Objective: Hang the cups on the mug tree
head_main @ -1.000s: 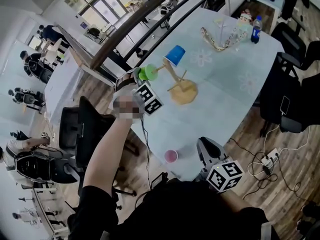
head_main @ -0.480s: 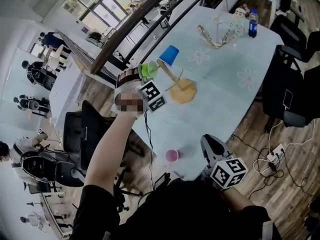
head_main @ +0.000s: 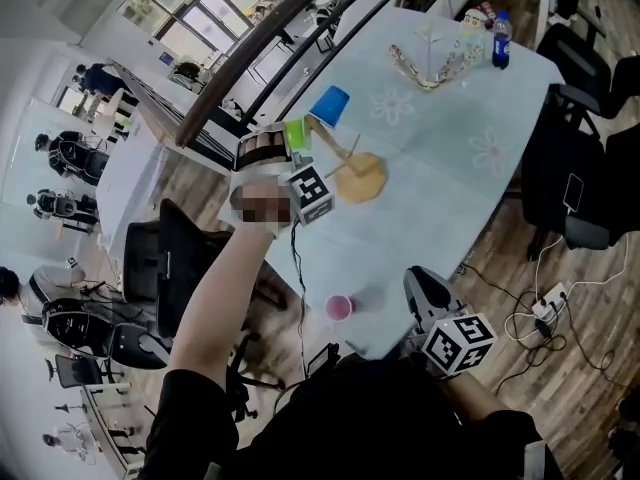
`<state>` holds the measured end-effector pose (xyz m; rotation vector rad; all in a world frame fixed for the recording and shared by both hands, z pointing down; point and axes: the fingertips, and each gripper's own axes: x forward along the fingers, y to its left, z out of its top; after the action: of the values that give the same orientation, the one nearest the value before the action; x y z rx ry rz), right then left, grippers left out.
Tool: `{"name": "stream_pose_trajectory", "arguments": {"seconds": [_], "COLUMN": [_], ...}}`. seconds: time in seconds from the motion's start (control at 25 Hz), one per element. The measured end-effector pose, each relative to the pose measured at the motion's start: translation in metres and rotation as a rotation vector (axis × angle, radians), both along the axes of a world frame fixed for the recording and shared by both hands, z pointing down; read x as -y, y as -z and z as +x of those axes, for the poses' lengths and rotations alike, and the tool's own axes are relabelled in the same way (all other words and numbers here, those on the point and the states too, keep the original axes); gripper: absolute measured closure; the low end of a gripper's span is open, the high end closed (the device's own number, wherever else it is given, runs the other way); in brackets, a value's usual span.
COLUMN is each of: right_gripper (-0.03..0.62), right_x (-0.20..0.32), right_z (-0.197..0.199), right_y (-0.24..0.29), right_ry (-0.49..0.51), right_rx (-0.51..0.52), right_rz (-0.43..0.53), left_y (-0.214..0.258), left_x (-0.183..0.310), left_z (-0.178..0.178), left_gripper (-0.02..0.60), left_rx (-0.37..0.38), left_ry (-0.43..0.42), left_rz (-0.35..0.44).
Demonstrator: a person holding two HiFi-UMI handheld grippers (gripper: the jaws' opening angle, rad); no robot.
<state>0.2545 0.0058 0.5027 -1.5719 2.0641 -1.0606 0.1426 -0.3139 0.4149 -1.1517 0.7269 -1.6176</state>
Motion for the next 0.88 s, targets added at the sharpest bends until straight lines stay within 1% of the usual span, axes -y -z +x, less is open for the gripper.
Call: {"name": "stream_pose_trajectory", "arguments": {"seconds": [0.08, 0.16, 0.24, 0.32, 0.48, 0.64, 0.8, 0.88], "right_gripper": [0.533, 0.533, 0.533, 0.533, 0.533, 0.533, 0.533, 0.533], "right_x": [-0.001, -0.002, -0.003, -0.004, -0.005, -0.004, -0.004, -0.004], "right_z": [-0.001, -0.002, -0.002, 0.000, 0.002, -0.001, -0.004, -0.006], "right_y": [-0.001, 0.000, 0.000, 0.000, -0.002, -0.001, 0.001, 0.001], "right_ry": [0.004, 0.008, 0.012, 0.011, 0.003, 0.006, 0.010, 0.014], "right_rx": [-0.002, -0.006, -0.010, -0.013, -0.016, -0.024, -0.027, -0.028], "right_rz": [0.000, -0.001, -0.002, -0.005, -0.013, -0.013, -0.014, -0.014], "left_y": [0.002, 0.003, 0.002, 0.000, -0.003, 0.000, 0.005, 0.008], "left_x": [-0.004, -0.005, -0.007, -0.010, -0.012, -0.015, -0.020, -0.027], "left_z": [0.007, 0.018, 0.023, 0.023, 0.019, 0.016, 0.017, 0.019], "left_gripper": [0.336, 0.337, 0.336, 0.337, 0.336, 0.336, 0.336, 0.336], "left_rx": [-0.001, -0.020, -0.042, -0.053, -0.051, -0.092, -0.108, -0.151], "left_ry": [-0.014, -0.058, -0.080, -0.079, -0.077, -0.088, -0.108, -0.116], "left_rz": [0.008, 0.039, 0.048, 0.042, 0.040, 0.043, 0.056, 0.040]}}
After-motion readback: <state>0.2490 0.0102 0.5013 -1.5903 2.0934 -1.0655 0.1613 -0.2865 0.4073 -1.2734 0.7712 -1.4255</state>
